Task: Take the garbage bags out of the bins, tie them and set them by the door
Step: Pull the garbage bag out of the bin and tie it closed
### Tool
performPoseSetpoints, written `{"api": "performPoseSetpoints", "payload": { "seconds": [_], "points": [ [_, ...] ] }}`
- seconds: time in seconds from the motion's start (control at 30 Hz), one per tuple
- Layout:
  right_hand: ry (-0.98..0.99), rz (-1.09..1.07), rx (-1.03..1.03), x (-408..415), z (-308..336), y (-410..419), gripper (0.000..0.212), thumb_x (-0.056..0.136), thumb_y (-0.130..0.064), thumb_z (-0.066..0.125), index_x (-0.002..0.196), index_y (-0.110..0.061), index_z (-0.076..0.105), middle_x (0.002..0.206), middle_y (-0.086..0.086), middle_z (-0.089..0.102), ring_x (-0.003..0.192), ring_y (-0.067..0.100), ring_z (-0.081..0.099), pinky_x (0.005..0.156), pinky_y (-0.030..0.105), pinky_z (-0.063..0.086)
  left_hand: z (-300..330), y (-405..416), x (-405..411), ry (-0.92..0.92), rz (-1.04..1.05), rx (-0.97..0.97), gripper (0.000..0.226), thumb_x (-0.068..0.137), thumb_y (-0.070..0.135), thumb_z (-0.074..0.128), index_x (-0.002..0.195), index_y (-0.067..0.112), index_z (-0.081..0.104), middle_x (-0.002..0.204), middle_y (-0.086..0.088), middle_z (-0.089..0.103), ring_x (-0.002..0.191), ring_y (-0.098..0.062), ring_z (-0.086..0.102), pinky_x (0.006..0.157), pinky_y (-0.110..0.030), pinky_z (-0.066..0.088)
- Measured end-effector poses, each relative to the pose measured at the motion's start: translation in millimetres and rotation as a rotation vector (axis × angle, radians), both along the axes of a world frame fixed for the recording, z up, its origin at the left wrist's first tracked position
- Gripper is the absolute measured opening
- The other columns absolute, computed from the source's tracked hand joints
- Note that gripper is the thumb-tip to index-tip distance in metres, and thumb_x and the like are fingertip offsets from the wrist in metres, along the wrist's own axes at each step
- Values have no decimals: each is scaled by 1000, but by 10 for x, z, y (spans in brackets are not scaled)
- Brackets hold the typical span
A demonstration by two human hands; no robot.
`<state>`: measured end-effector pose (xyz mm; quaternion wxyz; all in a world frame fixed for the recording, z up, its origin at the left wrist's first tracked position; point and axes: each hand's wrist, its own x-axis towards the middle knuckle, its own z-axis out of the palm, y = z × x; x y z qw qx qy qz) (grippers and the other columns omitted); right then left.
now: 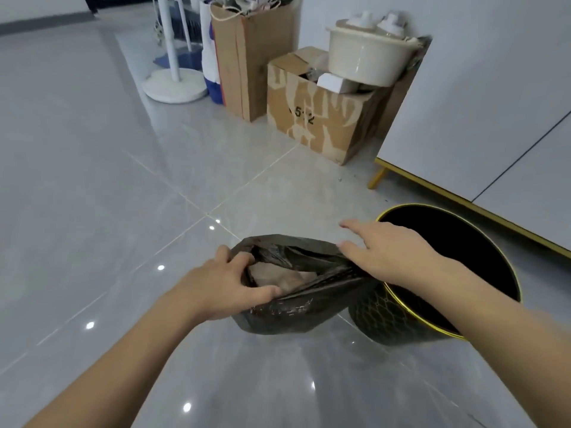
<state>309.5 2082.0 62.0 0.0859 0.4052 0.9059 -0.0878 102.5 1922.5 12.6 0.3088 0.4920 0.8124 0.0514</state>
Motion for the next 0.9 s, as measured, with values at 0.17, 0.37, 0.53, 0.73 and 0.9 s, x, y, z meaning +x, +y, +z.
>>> {"api": "performPoseSetpoints", "payload": {
  "seconds": [0.17, 0.37, 0.53, 0.73, 0.9],
  "points": [
    [-511, 313, 27, -76, 19, -160, 93, 63, -97, 23, 99, -20, 61, 94, -1, 57, 84, 19, 60, 62, 33, 47, -254, 80, 164, 330, -146, -350, 117, 53, 78, 66, 148, 34, 15, 139, 0, 27, 125, -26, 38, 90, -37, 45],
    [-544, 417, 273, -85, -51, -309, 15, 96, -20, 46, 94, -19, 61, 82, -3, 58, 76, 23, 60, 54, 28, 37, -381, 172, 49, 566, -175, -488, 27, 88, 13, 51, 108, 23, 65, 108, 5, 64, 100, -19, 63, 82, -26, 49],
    [-481, 304, 325, -65, 83, -249, 16, 93, -10, 44, 92, -18, 58, 86, 2, 52, 74, 24, 46, 65, 33, 43, -64, -173, 212, 495, -258, -506, 23, 86, 41, 51, 103, 25, 57, 93, 6, 58, 92, -19, 59, 77, -28, 48],
    [-370, 287, 355, -77, 104, -305, 25, 87, -3, 42, 104, -15, 29, 66, -1, 34, 51, 18, 31, 48, 30, 28, -369, 101, 458, 502, -140, -71, 112, 65, 69, 61, 149, 21, 4, 149, -12, 15, 140, -36, 19, 108, -60, 21],
    [-567, 190, 381, -39, 190, -419, 32, 93, -17, 46, 124, -12, 48, 106, 7, 54, 97, 28, 54, 74, 35, 43, -586, 268, 195, 314, -91, 159, 19, 83, 7, 49, 95, 13, 35, 95, -9, 63, 72, -28, 55, 64, -40, 48]
  ]
}}
